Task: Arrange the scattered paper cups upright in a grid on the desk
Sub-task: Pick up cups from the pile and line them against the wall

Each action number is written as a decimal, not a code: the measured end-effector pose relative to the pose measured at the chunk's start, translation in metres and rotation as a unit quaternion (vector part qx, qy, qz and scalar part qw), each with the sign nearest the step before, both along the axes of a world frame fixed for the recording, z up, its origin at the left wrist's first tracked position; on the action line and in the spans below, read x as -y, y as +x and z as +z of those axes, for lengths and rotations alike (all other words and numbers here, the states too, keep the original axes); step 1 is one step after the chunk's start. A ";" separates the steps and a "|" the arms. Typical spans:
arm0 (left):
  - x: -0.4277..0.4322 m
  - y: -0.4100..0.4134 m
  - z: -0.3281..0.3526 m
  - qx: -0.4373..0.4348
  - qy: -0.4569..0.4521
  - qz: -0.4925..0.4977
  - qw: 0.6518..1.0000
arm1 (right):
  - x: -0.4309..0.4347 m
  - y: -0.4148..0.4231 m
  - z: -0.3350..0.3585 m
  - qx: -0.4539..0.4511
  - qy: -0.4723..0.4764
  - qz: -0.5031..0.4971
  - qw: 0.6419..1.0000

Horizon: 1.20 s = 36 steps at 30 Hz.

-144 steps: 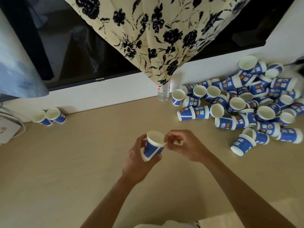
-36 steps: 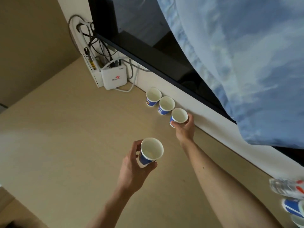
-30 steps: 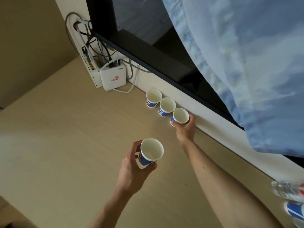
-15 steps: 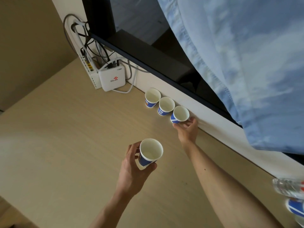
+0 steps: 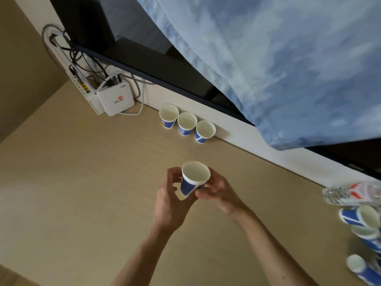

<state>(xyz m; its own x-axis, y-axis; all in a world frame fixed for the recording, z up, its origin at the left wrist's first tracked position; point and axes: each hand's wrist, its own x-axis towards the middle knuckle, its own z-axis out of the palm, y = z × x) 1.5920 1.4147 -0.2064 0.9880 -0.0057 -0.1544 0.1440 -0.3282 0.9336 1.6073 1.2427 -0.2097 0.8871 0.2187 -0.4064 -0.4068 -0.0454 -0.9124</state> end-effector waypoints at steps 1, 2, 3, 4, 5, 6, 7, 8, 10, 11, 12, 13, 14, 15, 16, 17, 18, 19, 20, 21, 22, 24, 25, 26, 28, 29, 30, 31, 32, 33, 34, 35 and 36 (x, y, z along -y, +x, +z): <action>0.003 -0.001 0.001 0.004 0.001 -0.010 1.000 | 0.000 -0.001 0.000 0.008 -0.018 -0.009 1.000; 0.004 -0.001 0.001 0.005 0.000 -0.021 1.000 | 0.000 -0.002 -0.001 0.017 -0.037 -0.019 0.999; 0.005 -0.002 0.000 0.003 0.000 -0.032 0.999 | 0.002 -0.001 -0.002 0.022 -0.051 -0.034 0.998; 0.003 -0.003 -0.002 -0.002 0.001 -0.040 0.999 | 0.003 0.001 -0.003 0.022 -0.065 -0.061 0.996; 0.002 -0.004 -0.003 -0.009 0.001 -0.041 0.999 | 0.005 0.004 -0.004 0.021 -0.073 -0.095 0.993; -0.001 -0.004 -0.005 -0.016 0.001 -0.036 0.999 | 0.008 0.008 -0.006 0.022 -0.081 -0.135 0.987; -0.003 -0.006 -0.007 -0.022 -0.001 -0.026 0.999 | 0.011 0.014 -0.009 0.022 -0.084 -0.178 0.980; -0.006 -0.007 -0.009 -0.027 -0.003 -0.015 1.000 | 0.015 0.021 -0.014 0.019 -0.091 -0.219 0.971; -0.010 -0.010 -0.012 -0.036 -0.006 0.003 0.999 | 0.024 0.036 -0.030 0.022 -0.127 -0.273 0.953; -0.011 -0.011 -0.013 -0.040 -0.007 0.008 0.999 | 0.029 0.044 -0.039 0.027 -0.148 -0.290 0.945; -0.012 -0.013 -0.014 -0.045 -0.009 0.010 0.999 | 0.032 0.052 -0.048 0.032 -0.165 -0.302 0.938; -0.013 -0.015 -0.016 -0.049 -0.010 0.012 0.999 | 0.035 0.059 -0.056 0.040 -0.175 -0.314 0.932; -0.014 -0.016 -0.017 -0.052 -0.012 0.013 0.998 | 0.037 0.065 -0.063 0.047 -0.182 -0.322 0.928; -0.014 -0.018 -0.018 -0.054 -0.012 0.014 0.998 | 0.038 0.072 -0.069 0.052 -0.190 -0.327 0.924; -0.014 -0.020 -0.020 -0.055 -0.012 0.014 0.998 | 0.038 0.077 -0.074 0.057 -0.199 -0.330 0.921; -0.014 -0.021 -0.021 -0.056 -0.012 0.014 0.998 | 0.039 0.083 -0.078 0.062 -0.212 -0.329 0.918; -0.015 -0.022 -0.023 -0.059 -0.014 0.014 0.998 | 0.039 0.087 -0.082 0.066 -0.224 -0.327 0.916; -0.016 -0.023 -0.024 -0.062 -0.018 0.017 0.998 | 0.039 0.091 -0.086 0.065 -0.233 -0.327 0.914; -0.017 -0.023 -0.025 -0.065 -0.021 0.020 0.997 | 0.039 0.094 -0.090 0.068 -0.234 -0.329 0.912; -0.018 -0.023 -0.026 -0.067 -0.023 0.022 0.997 | 0.039 0.097 -0.093 0.069 -0.235 -0.333 0.911; -0.018 -0.023 -0.026 -0.067 -0.023 0.024 0.997 | 0.039 0.099 -0.096 0.072 -0.236 -0.335 0.909; -0.019 -0.022 -0.026 -0.063 -0.023 0.026 0.997 | 0.039 0.103 -0.102 0.075 -0.237 -0.339 0.907; -0.020 -0.021 -0.025 -0.062 -0.023 0.027 0.997 | 0.038 0.104 -0.104 0.074 -0.234 -0.342 0.907; -0.021 -0.021 -0.025 -0.061 -0.022 0.027 0.998 | 0.038 0.106 -0.105 0.072 -0.233 -0.345 0.907; -0.023 -0.020 -0.026 -0.060 -0.019 0.027 0.998 | 0.037 0.109 -0.106 0.067 -0.230 -0.351 0.905; -0.024 -0.020 -0.026 -0.060 -0.018 0.027 0.998 | 0.037 0.111 -0.106 0.065 -0.230 -0.353 0.905; -0.025 -0.020 -0.027 -0.059 -0.016 0.027 0.998 | 0.037 0.112 -0.106 0.064 -0.229 -0.355 0.904; -0.026 -0.020 -0.028 -0.059 -0.015 0.026 0.998 | 0.037 0.113 -0.106 0.064 -0.230 -0.355 0.904; -0.026 -0.020 -0.028 -0.059 -0.015 0.026 0.998 | 0.037 0.114 -0.107 0.063 -0.230 -0.355 0.904; -0.026 -0.021 -0.028 -0.059 -0.014 0.026 0.998 | 0.037 0.114 -0.107 0.064 -0.228 -0.355 0.904; -0.027 -0.021 -0.027 -0.060 -0.012 0.026 0.998 | 0.037 0.115 -0.106 0.066 -0.228 -0.355 0.904; -0.027 -0.022 -0.027 -0.061 -0.010 0.026 0.998 | 0.037 0.115 -0.107 0.066 -0.229 -0.356 0.903; -0.027 -0.022 -0.027 -0.062 -0.009 0.026 0.998 | 0.038 0.115 -0.107 0.063 -0.230 -0.358 0.903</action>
